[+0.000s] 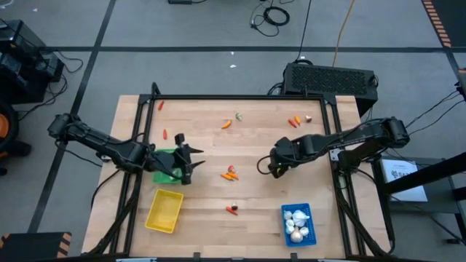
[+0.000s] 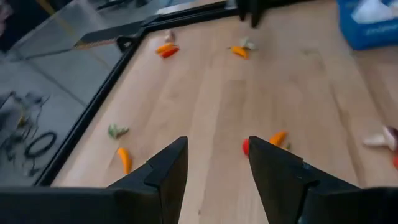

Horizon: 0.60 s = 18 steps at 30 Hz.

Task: Sort produce into baskets
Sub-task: Put the green mushroom into the green bin

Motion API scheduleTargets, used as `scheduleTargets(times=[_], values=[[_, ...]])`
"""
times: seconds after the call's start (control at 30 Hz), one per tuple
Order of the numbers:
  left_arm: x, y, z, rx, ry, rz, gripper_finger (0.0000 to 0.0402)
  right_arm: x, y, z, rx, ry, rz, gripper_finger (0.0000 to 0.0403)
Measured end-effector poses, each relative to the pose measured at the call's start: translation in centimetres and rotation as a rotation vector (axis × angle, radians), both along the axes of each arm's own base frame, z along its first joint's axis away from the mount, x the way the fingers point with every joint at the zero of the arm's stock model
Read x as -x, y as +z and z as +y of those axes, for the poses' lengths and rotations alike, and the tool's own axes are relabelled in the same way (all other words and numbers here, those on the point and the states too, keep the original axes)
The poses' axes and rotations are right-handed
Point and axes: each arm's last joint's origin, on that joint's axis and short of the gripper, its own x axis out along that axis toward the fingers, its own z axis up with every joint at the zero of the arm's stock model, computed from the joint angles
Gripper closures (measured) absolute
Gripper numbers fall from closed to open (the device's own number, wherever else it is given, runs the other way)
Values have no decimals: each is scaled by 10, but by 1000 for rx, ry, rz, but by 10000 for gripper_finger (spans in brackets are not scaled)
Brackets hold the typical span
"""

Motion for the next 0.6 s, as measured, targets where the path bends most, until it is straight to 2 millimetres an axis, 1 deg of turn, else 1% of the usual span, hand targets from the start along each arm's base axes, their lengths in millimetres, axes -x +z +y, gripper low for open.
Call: scheduleTargets(times=[0.1, 0.2, 0.43, 0.6], values=[[0, 0, 0, -27, -48, 16, 226, 7, -4, -1, 6, -29, 62, 218], [-2, -1, 1, -31, -40, 22, 226, 14, -12, -2, 12, -31, 113, 218], [-6, -9, -1, -26, -66, 65, 226, 23, -38, -3, 29, 13, 133, 218], [-11, -16, 1, -34, -53, 100, 226, 29, -54, -9, 74, 20, 131, 218]])
